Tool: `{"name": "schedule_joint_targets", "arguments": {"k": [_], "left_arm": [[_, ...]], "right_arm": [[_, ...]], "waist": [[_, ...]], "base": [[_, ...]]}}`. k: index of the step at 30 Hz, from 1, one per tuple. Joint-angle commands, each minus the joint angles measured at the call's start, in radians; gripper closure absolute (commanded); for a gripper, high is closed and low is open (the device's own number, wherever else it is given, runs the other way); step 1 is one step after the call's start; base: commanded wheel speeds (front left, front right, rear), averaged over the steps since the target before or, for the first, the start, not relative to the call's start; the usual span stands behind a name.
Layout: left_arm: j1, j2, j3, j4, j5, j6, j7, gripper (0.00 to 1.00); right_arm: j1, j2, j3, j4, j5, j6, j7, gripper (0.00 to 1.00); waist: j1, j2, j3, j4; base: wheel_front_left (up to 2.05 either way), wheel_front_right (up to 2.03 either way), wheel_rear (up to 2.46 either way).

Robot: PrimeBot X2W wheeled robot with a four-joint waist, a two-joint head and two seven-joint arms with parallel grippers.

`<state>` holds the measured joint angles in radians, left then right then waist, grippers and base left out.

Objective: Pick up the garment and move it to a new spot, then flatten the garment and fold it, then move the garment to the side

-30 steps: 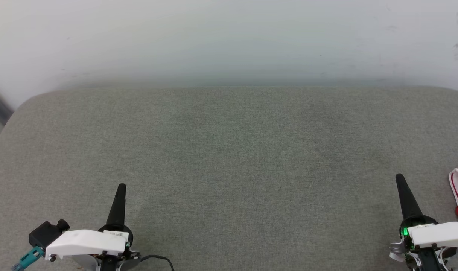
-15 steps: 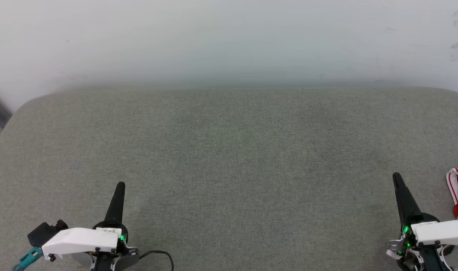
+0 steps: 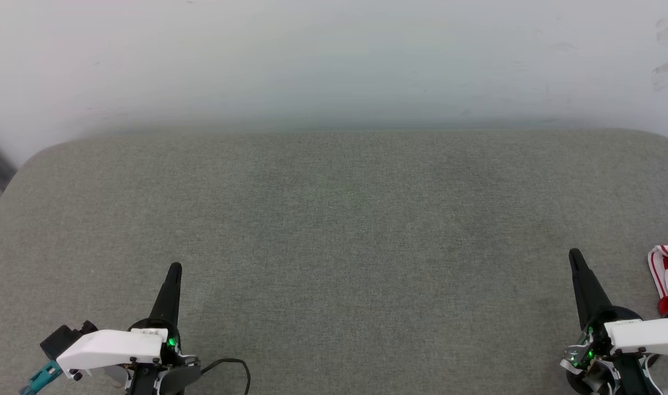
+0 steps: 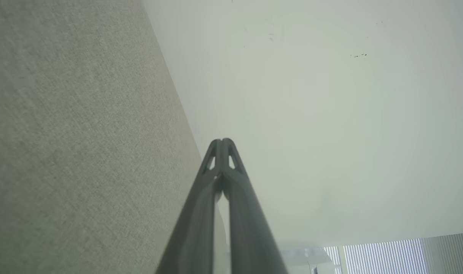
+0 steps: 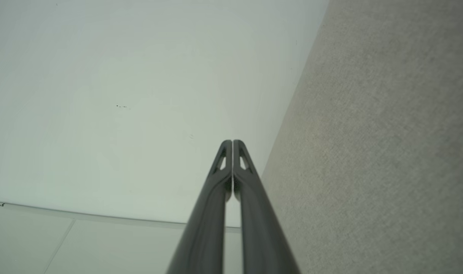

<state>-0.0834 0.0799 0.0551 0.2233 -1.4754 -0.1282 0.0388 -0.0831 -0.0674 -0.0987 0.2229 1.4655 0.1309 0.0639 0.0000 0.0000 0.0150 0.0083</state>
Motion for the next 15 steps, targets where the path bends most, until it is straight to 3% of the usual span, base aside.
{"name": "schedule_joint_targets", "arguments": {"k": [1,15], "left_arm": [[-0.015,0.000,0.006,0.001,-0.020,-0.004,0.006,1.00],[-0.023,-0.003,0.017,0.015,-0.114,-0.004,0.033,1.00]], "right_arm": [[-0.017,0.004,-0.003,0.001,0.020,0.000,0.007,1.00],[-0.024,0.010,-0.006,0.016,0.106,0.000,0.033,1.00]], "waist": [[0.0000,0.0000,-0.001,0.000],[0.0000,0.0000,-0.007,-0.005]], "base": [[0.00,0.00,0.00],[0.00,0.00,0.00]]}}
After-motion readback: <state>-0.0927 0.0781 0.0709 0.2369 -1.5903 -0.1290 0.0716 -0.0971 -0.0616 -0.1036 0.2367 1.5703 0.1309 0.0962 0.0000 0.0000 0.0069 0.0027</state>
